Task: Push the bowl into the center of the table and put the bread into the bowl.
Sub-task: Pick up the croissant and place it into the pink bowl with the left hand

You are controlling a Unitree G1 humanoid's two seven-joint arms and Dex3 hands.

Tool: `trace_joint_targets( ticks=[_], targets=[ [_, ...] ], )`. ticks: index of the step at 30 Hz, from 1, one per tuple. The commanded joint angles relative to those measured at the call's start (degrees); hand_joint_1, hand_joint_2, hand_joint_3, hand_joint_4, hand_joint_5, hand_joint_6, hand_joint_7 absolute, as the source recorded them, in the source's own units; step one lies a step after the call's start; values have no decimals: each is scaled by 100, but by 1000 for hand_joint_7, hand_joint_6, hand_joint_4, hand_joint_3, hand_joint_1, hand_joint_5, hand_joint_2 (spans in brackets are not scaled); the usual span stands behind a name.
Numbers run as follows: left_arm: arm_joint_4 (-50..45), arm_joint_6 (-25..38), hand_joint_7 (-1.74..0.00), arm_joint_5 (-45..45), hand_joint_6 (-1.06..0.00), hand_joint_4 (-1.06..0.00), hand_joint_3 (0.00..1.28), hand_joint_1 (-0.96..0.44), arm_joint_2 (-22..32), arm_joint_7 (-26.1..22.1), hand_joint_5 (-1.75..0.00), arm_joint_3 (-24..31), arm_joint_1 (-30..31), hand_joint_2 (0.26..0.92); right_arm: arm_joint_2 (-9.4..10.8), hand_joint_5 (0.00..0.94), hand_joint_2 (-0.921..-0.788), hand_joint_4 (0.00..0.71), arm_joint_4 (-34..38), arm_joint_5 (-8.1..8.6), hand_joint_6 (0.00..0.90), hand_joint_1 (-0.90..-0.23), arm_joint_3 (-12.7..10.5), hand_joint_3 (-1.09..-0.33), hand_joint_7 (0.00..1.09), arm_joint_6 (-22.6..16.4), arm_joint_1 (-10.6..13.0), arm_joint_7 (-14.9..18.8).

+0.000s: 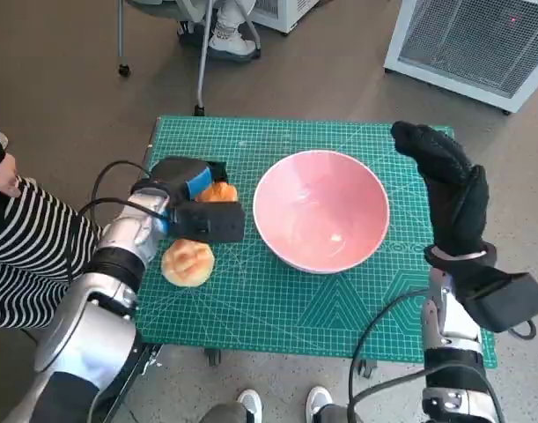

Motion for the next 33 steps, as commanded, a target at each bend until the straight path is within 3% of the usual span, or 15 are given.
trace_joint_targets(
  ticks=[1, 19, 33],
  targets=[
    [-358, -414, -1218, -238, -573, -666, 97, 0, 132, 314, -1184, 250, -411, 920, 38, 0, -921, 159, 1, 78, 65, -765, -2, -770, 442, 109, 129, 44],
    [-2016, -1714, -1188, -339, -605, -703, 66, 0, 335, 996, -1143, 607, -206, 920, 64, 0, -921, 156, -67, 86, 66, -764, -6, -773, 450, 175, 179, 64],
    [-2318, -2462, -1188, -307, -575, -693, 85, -1, -32, 790, -1181, 393, 15, 921, 68, 1, -921, 157, -176, 131, 66, -765, -3, -772, 454, 211, 249, 80]
  ],
)
